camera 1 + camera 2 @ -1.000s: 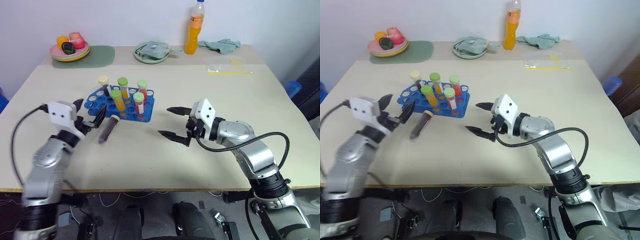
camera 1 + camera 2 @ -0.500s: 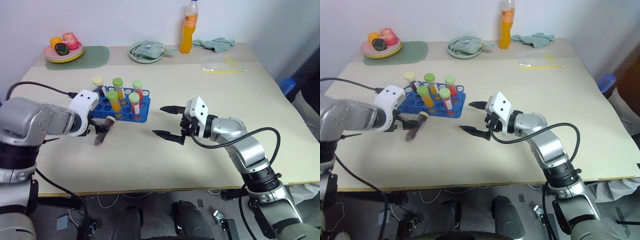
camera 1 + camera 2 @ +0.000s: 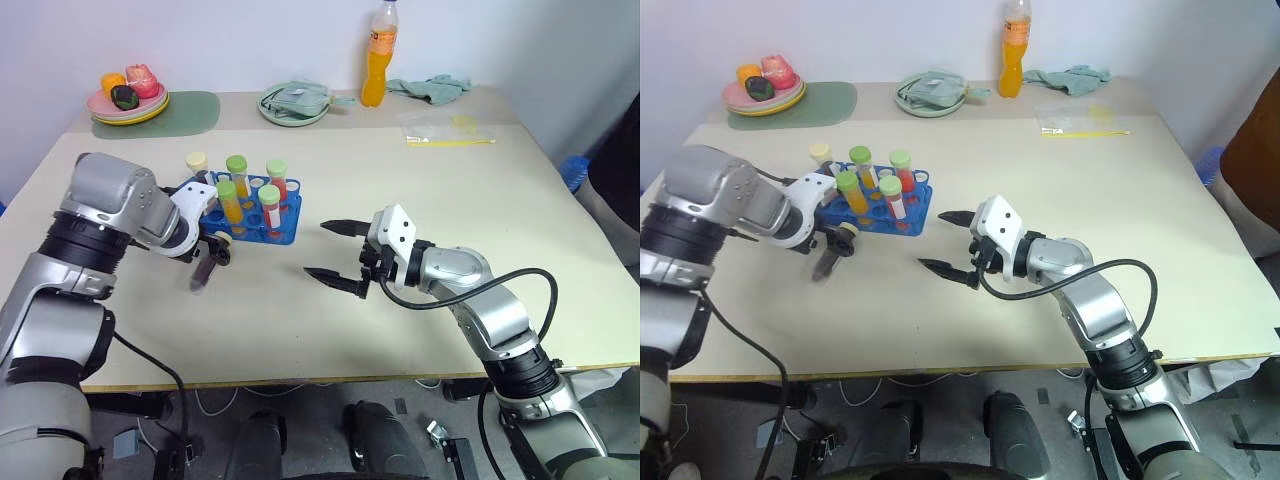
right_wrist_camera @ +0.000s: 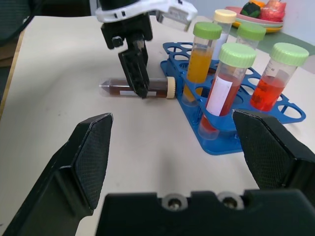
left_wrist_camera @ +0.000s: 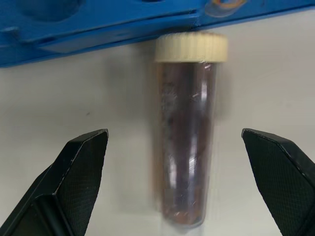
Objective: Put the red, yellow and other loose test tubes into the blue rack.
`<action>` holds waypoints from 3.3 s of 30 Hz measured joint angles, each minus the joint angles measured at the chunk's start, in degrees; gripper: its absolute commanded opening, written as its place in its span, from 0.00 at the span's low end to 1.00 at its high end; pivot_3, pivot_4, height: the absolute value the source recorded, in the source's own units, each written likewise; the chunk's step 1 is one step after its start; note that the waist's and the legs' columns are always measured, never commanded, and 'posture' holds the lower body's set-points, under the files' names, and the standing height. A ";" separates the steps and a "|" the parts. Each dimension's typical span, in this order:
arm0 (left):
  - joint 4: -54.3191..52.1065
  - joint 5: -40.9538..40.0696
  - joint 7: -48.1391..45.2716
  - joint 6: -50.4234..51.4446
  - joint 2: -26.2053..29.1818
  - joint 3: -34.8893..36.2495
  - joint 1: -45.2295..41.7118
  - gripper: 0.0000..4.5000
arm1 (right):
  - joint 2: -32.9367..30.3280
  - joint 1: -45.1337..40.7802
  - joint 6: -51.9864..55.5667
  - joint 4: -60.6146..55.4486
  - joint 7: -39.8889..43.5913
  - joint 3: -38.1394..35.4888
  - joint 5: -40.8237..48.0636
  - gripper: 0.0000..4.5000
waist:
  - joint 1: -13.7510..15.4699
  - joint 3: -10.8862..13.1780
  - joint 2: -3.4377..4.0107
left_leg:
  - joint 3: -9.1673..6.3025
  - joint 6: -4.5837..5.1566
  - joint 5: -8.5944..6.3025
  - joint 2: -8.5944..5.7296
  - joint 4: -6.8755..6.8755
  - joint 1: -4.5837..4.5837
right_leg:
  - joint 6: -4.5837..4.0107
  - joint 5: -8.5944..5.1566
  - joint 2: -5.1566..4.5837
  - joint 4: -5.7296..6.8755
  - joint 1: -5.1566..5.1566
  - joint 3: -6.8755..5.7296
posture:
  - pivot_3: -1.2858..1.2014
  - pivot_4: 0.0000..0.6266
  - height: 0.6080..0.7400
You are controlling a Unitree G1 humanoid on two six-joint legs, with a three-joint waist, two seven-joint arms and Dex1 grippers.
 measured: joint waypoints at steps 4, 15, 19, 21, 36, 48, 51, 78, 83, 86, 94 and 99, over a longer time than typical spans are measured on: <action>1.26 1.00 -1.87 -0.05 -0.18 -1.67 -1.29 0.35 | 0.00 0.04 0.01 -0.02 -0.25 0.13 0.01 0.96 | 0.04 0.00 0.00 | -0.01 0.00 0.00 0.00 0.01 0.00 | 0.00 0.00 0.00 0.01 0.01 0.00 | 0.52 0.24 1.00; -14.14 0.15 -16.32 -5.35 17.00 -2.54 8.09 0.15 | -0.59 0.36 0.07 -0.48 0.01 0.13 0.11 0.96 | -0.73 0.02 0.01 | 0.02 0.00 0.00 0.05 -0.06 -0.06 | -0.06 -0.03 0.01 0.05 -0.15 0.04 | 0.52 0.24 1.00; -18.87 1.59 -18.86 -24.45 17.37 14.74 21.56 0.15 | -0.62 0.60 0.08 -0.74 0.30 0.23 0.18 0.96 | 0.30 0.03 -0.03 | 0.04 0.00 0.00 0.06 0.06 -0.10 | -0.09 -0.04 -0.06 0.02 -0.11 0.00 | 0.52 0.24 1.00; -19.60 2.94 -15.03 -31.95 12.76 23.78 24.86 0.15 | -0.56 0.58 0.08 -0.74 0.41 0.25 0.18 0.96 | 1.12 0.02 -0.09 | 0.04 0.00 0.01 0.05 0.11 -0.13 | -0.09 -0.04 -0.09 -0.05 -0.07 -0.01 | 0.52 0.24 1.00; -14.80 30.81 11.76 -96.54 -25.54 33.72 38.20 0.15 | 1.01 -1.44 0.03 0.61 1.79 0.59 0.13 0.96 | 1.86 -0.09 -0.23 | 0.08 -0.01 0.01 -0.03 0.13 -0.09 | -0.05 0.02 -0.16 -0.04 0.00 -0.01 | 0.52 0.24 1.00; -2.63 33.36 9.65 -105.44 -27.34 33.63 37.33 0.15 | 0.68 -1.57 0.02 0.56 1.51 0.53 0.07 0.96 | 1.73 -0.09 -0.23 | 0.06 0.00 0.00 -0.03 0.13 -0.07 | -0.05 0.02 -0.13 0.00 0.02 -0.03 | 0.52 0.24 1.00; -0.81 33.19 9.20 -106.82 -28.00 33.73 36.46 0.15 | 0.64 -1.57 0.02 0.56 1.45 0.53 0.06 0.96 | 1.73 -0.09 -0.23 | 0.06 0.00 0.00 -0.03 0.13 -0.06 | -0.05 0.02 -0.13 -0.01 0.03 -0.03 | 0.52 0.24 1.00; -1.36 32.80 8.98 -107.22 -29.70 34.64 36.99 0.15 | 0.61 -1.08 0.02 0.39 0.87 0.53 0.06 0.96 | 1.67 -0.09 -0.22 | 0.04 0.00 0.00 -0.02 0.10 0.03 | -0.05 0.02 -0.11 0.02 0.09 -0.04 | 0.52 0.24 1.00; -0.95 32.90 9.06 -107.35 -29.67 34.64 36.78 0.15 | 0.64 -1.08 0.02 0.39 0.88 0.53 0.06 0.96 | 1.67 -0.09 -0.22 | 0.04 0.00 0.00 -0.02 0.10 0.04 | -0.05 0.02 -0.11 0.02 0.09 -0.04 | 0.52 0.24 1.00; 0.61 33.03 9.28 -107.70 -29.65 34.64 35.72 0.15 | 0.63 -1.08 0.02 0.38 0.86 0.53 0.06 0.96 | 1.70 -0.09 -0.22 | 0.04 0.00 0.00 -0.02 0.10 0.06 | -0.05 0.02 -0.10 0.01 0.12 -0.04 | 0.52 0.24 1.00; 3.07 33.73 9.43 -108.89 -29.41 34.62 34.35 0.15 | 0.53 -0.68 0.08 0.05 0.61 0.53 0.06 0.96 | 1.69 -0.10 -0.22 | 0.04 0.00 0.00 -0.02 0.10 0.07 | -0.05 0.02 -0.10 0.02 0.12 -0.04 | 0.52 0.24 1.00; 2.57 33.60 9.70 -108.88 -29.43 34.66 34.79 0.15 | 0.52 -0.66 0.10 0.01 0.42 0.53 0.07 0.96 | 1.66 -0.10 -0.21 | 0.04 0.00 0.00 -0.02 0.10 0.08 | -0.04 0.01 -0.10 0.01 0.13 -0.04 | 0.52 0.24 1.00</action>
